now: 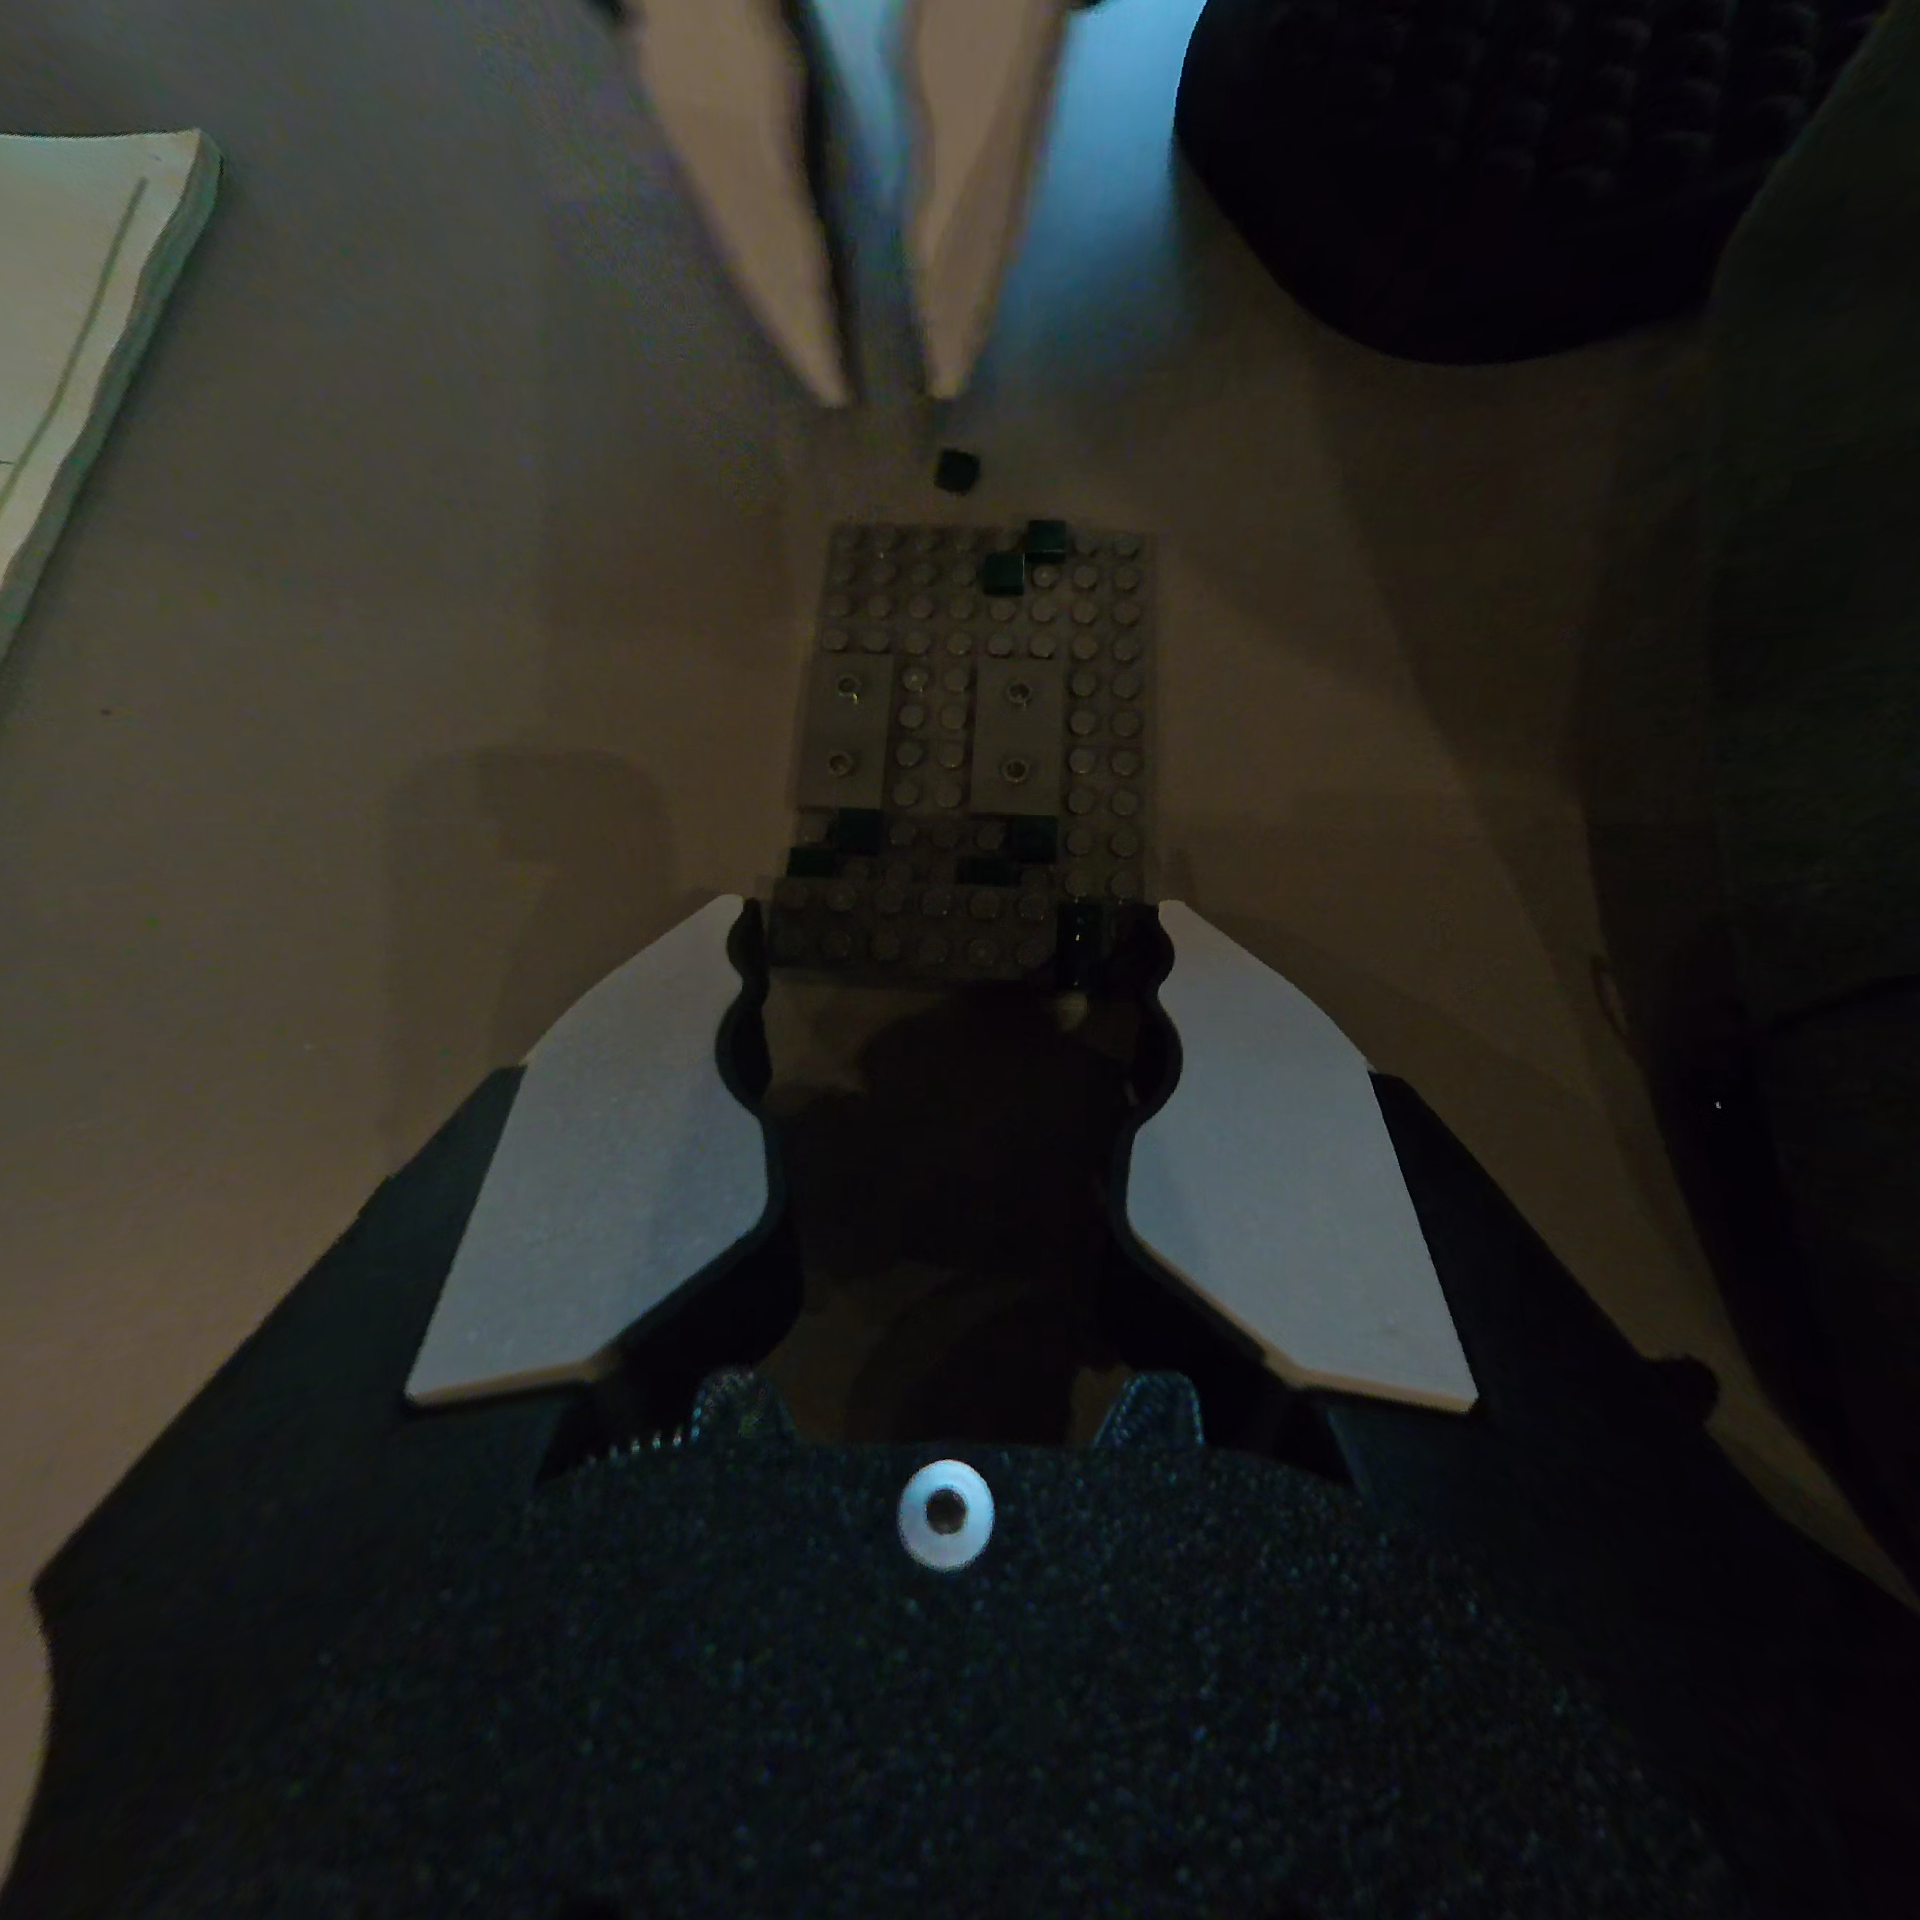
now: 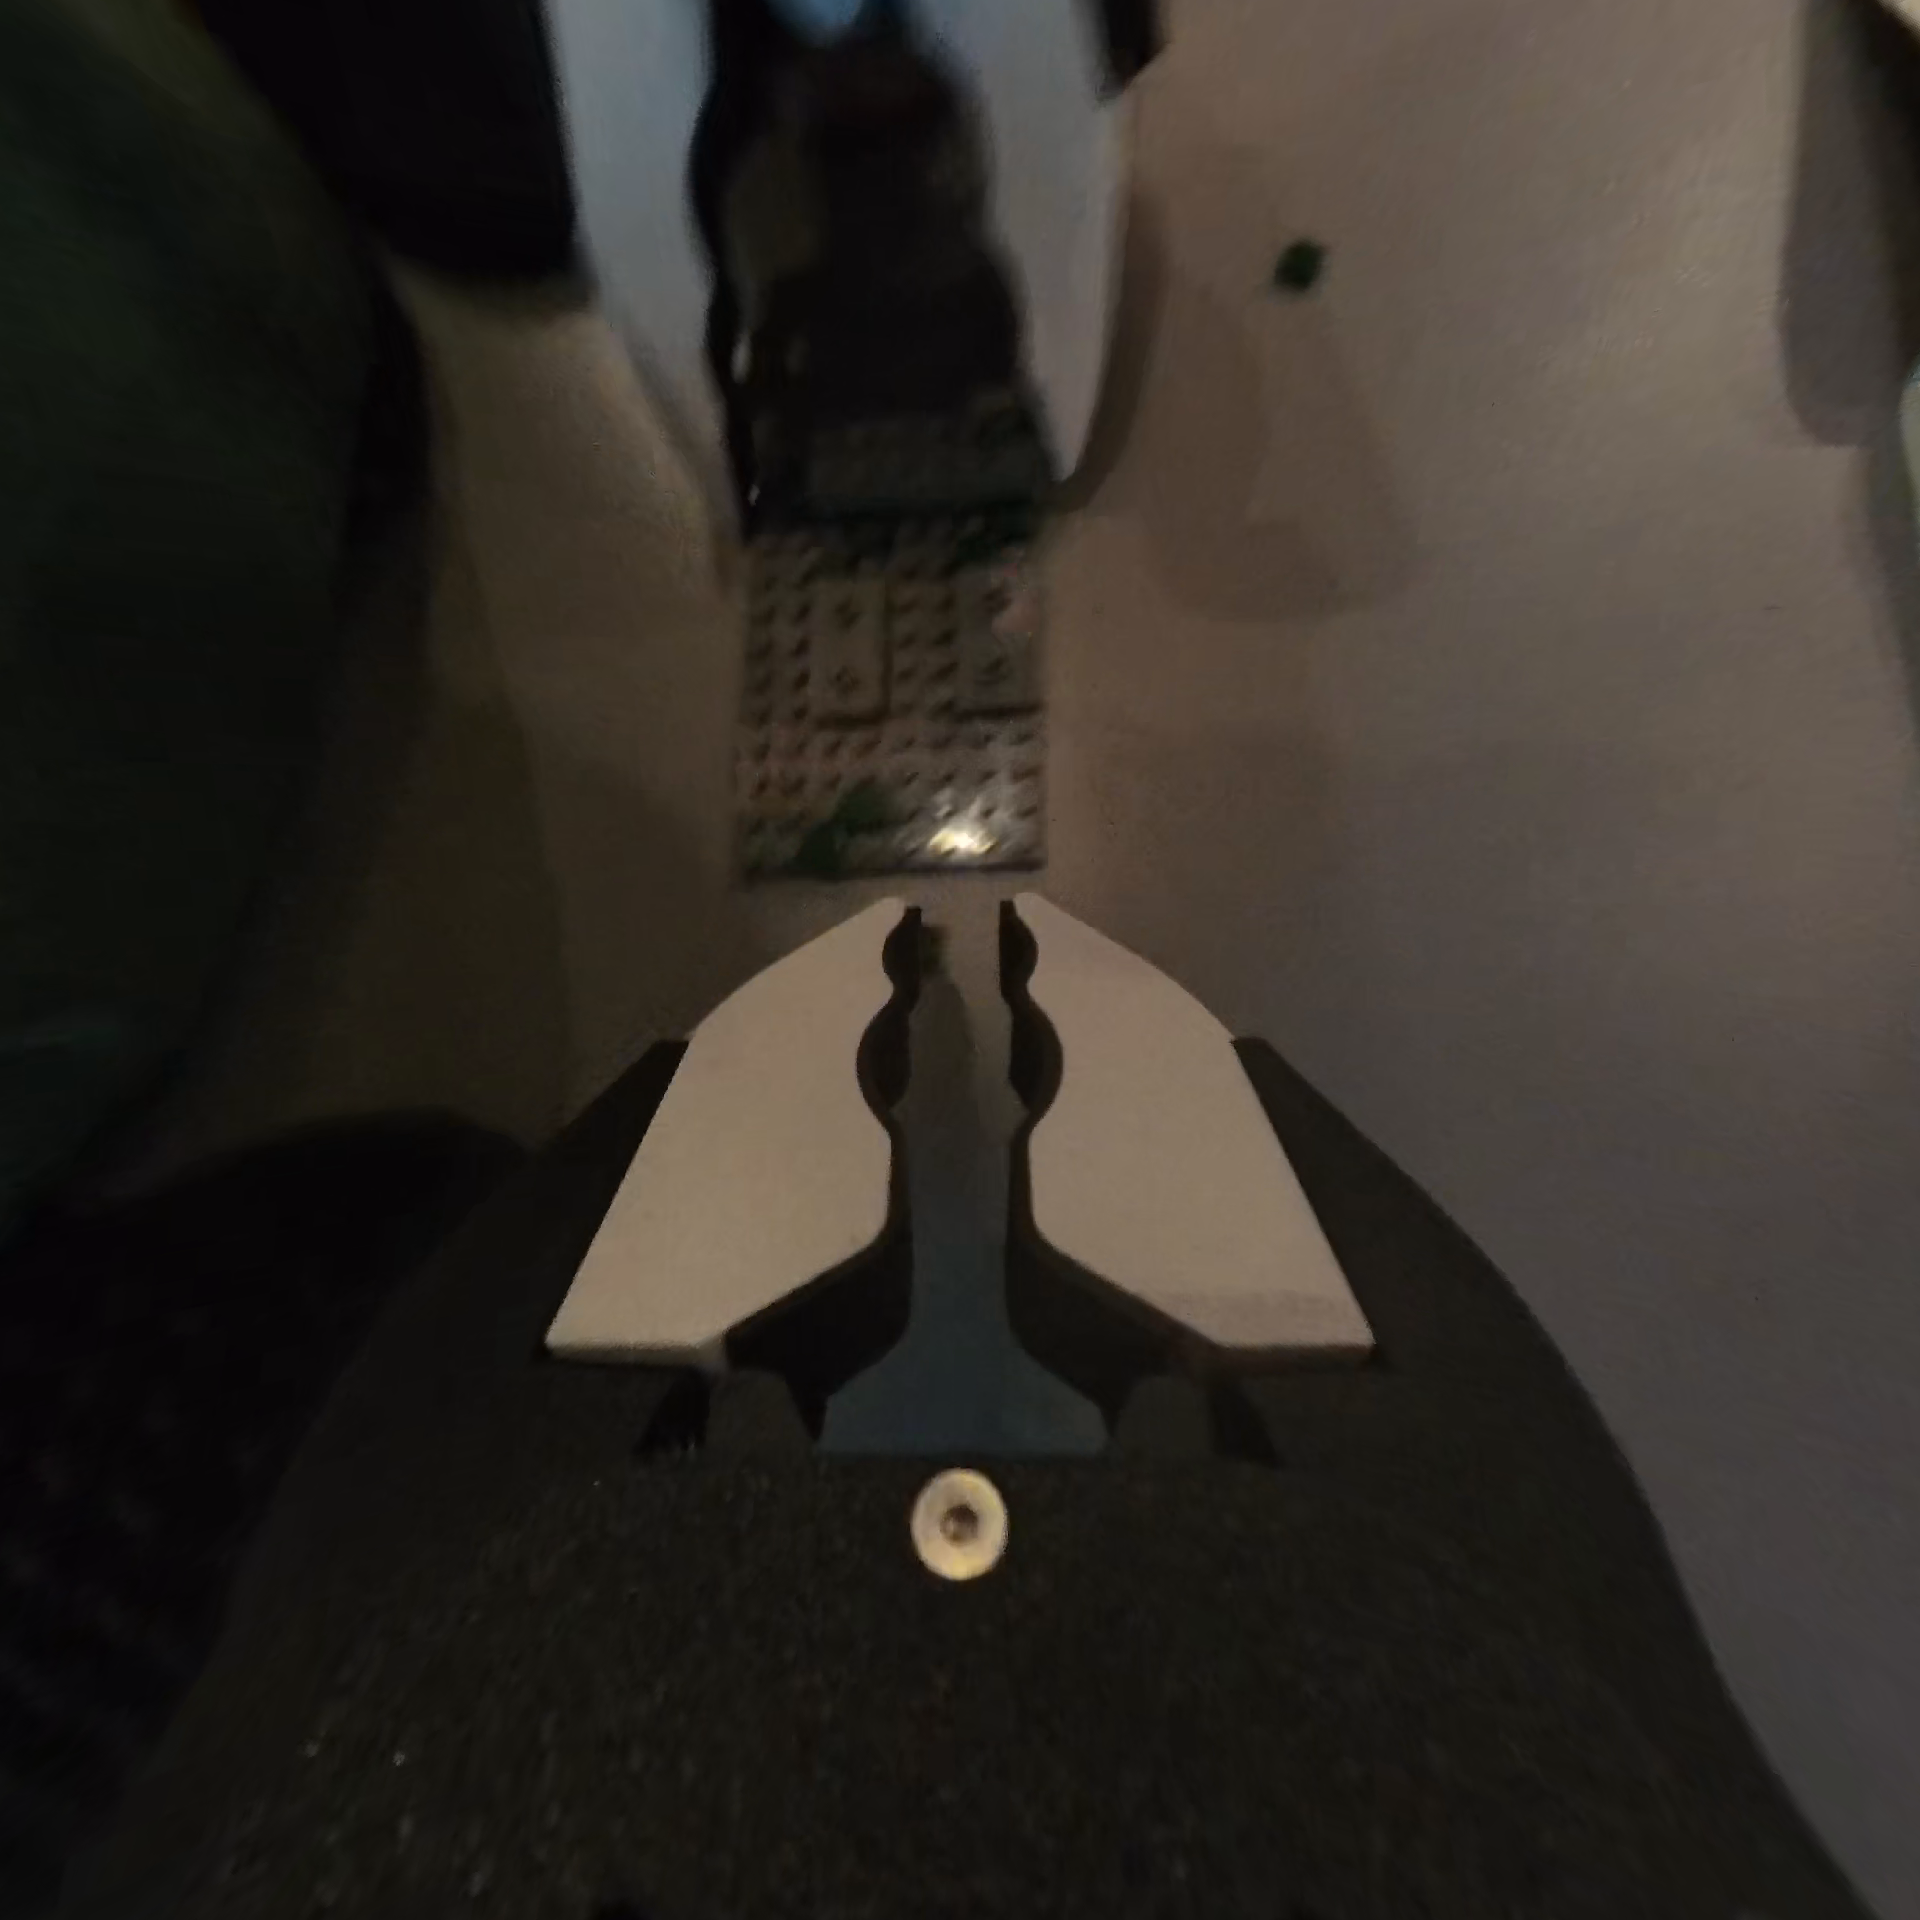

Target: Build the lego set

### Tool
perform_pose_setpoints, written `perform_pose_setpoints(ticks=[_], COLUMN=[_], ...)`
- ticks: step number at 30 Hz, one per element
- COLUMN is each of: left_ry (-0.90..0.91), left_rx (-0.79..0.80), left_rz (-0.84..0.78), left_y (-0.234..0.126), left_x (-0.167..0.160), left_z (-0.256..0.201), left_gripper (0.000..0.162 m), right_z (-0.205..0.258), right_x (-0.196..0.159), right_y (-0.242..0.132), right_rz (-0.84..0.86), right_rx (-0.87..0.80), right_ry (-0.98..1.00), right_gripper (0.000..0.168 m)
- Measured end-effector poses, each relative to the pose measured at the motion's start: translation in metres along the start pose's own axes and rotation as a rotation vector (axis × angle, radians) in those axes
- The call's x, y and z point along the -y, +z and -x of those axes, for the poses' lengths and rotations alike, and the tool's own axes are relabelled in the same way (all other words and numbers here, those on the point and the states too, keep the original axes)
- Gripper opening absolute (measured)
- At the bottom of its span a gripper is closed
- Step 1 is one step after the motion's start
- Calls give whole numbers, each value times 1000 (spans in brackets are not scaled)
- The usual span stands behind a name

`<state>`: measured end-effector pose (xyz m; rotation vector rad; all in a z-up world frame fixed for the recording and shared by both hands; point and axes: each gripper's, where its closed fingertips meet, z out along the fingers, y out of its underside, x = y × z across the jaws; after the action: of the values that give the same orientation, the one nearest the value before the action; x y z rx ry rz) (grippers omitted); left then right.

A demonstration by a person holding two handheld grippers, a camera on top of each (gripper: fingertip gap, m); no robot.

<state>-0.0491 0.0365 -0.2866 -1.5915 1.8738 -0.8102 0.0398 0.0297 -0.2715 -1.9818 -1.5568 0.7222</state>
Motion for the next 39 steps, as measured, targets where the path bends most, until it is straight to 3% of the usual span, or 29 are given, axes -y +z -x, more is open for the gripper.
perform_pose_setpoints(ticks=[5, 12, 22, 33, 39], left_ry=[2, 1, 2, 5, 4], left_rx=[-1, 3, 1, -2, -2], left_rz=[0, 2, 1, -2, -2], left_y=[0, 0, 0, 0, 0], left_x=[0, 0, 0, 0, 0], left_z=[0, 0, 0, -1, -1], left_gripper=[69, 69, 69, 69, 69], right_z=[8, 5, 19, -10, -4], right_x=[-8, -9, 22, 15, 18], right_y=[5, 12, 9, 19, 18], right_rz=[23, 17, -96, -30, -33], right_rx=[-109, -113, 184, 55, 63], right_ry=[-87, -65, 198, 111, 73], right_gripper=[15, 8, 7, 15, 17])
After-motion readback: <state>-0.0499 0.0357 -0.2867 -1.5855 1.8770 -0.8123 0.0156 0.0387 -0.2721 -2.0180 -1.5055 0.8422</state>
